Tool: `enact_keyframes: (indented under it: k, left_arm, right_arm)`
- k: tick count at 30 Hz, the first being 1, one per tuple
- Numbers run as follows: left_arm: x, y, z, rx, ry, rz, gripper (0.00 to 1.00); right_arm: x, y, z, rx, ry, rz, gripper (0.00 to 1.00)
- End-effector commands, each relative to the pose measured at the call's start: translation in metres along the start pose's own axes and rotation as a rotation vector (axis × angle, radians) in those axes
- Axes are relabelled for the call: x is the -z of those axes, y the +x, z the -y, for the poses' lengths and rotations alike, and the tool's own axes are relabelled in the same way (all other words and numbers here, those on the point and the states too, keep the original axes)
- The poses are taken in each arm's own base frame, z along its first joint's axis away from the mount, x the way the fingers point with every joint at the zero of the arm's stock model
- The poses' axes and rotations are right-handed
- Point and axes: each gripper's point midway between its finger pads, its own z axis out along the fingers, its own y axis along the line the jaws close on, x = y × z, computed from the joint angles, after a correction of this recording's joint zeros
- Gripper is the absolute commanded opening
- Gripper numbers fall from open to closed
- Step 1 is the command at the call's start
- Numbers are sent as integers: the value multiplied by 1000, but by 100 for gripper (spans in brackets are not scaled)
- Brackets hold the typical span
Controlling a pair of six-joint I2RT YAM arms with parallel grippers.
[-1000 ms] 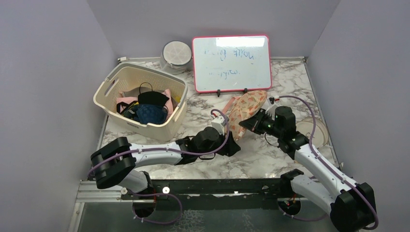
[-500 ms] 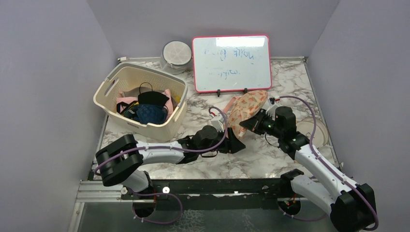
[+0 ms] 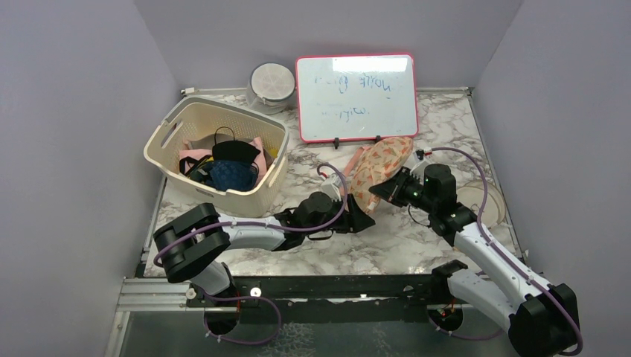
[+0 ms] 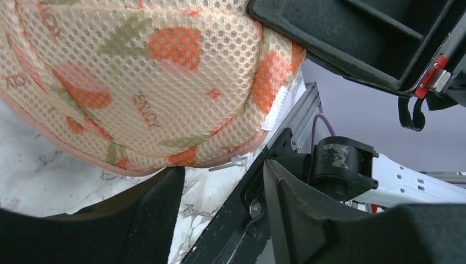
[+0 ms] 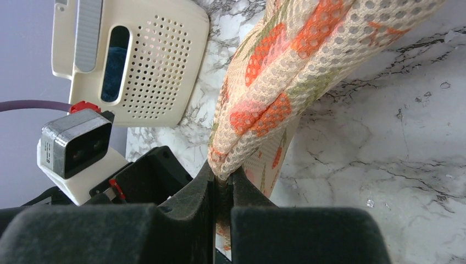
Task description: Unzip the laundry bag and remove the bra
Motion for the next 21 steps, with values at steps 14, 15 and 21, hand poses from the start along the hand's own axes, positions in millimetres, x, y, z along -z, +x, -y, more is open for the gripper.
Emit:
enact_keyframes:
  k: [14,15,21]
  left_arm:
    - [1,-25,36,-61,150,56,26]
    - [2,-25,35,-61,149,56,25]
    - [2,-23,29,-69,137,53,17]
  right_arm:
    - [0,-15,-18,19,-60,42,1]
    - [-1,-15,-18,15,-58,41,1]
    - [-3,-13,-18,12,-65,29,1]
